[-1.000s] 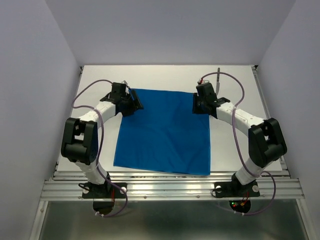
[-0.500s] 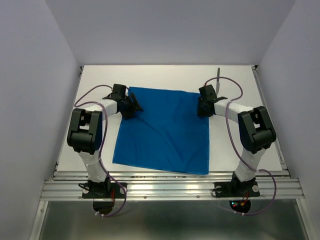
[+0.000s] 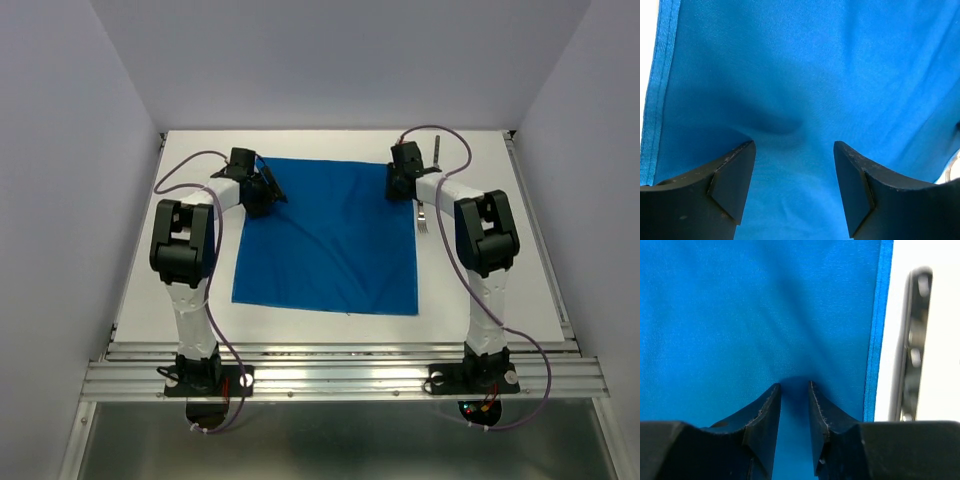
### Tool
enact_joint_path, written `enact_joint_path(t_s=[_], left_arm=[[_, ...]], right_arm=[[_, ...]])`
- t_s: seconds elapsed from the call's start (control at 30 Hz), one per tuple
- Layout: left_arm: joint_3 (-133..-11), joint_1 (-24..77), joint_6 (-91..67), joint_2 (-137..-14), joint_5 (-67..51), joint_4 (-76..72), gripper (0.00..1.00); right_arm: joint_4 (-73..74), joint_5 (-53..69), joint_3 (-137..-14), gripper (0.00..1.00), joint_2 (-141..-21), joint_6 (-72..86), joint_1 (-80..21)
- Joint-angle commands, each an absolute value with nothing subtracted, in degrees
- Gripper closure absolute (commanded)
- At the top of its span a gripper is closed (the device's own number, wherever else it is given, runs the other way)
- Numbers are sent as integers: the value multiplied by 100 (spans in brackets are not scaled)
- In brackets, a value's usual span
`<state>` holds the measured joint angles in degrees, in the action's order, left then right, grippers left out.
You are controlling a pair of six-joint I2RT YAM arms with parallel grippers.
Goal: Fold the napkin into a case and place the utensils inside
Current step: Flatten out the crumpled napkin at the center of the board, then pick up the flattened napkin from the center of the board.
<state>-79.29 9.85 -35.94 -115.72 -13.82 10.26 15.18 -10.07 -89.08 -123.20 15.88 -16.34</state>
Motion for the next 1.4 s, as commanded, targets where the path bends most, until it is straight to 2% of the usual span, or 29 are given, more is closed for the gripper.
enact_joint_path(t_s=[0.0, 0.17, 0.37, 0.5, 0.83, 0.87, 1.17, 1.37], left_arm=[[-8463, 905, -3358, -11830, -993, 1687, 24], [-8876, 870, -3209, -11734, -836, 1942, 21], [-8789, 861, -3094, -11040, -439, 2311, 18], [-8052, 861, -3094, -10373, -71, 2391, 18], [-5574, 861, -3532, -8184, 439, 2646, 18], [-5207, 861, -3664, -7922, 474, 2637, 18], [-4000, 861, -4403, -7216, 527, 2654, 18], [-3806, 975, -4596, -7418, 676, 2751, 20]], right_arm=[[1555, -905, -9658, 66, -12849, 1389, -1539], [1732, -696, -10405, 65, -13157, 1362, -1538], [1828, -404, -10433, 63, -12525, 1582, -1538], [1898, -220, -10030, 56, -11849, 1766, -1538], [1749, 158, -7753, 19, -9819, 2197, -1591], [1819, 132, -7534, 7, -9609, 2206, -1652], [2003, 9, -6768, 5, -8763, 2487, -1705], [2153, -132, -6523, 14, -8622, 2514, -1705]])
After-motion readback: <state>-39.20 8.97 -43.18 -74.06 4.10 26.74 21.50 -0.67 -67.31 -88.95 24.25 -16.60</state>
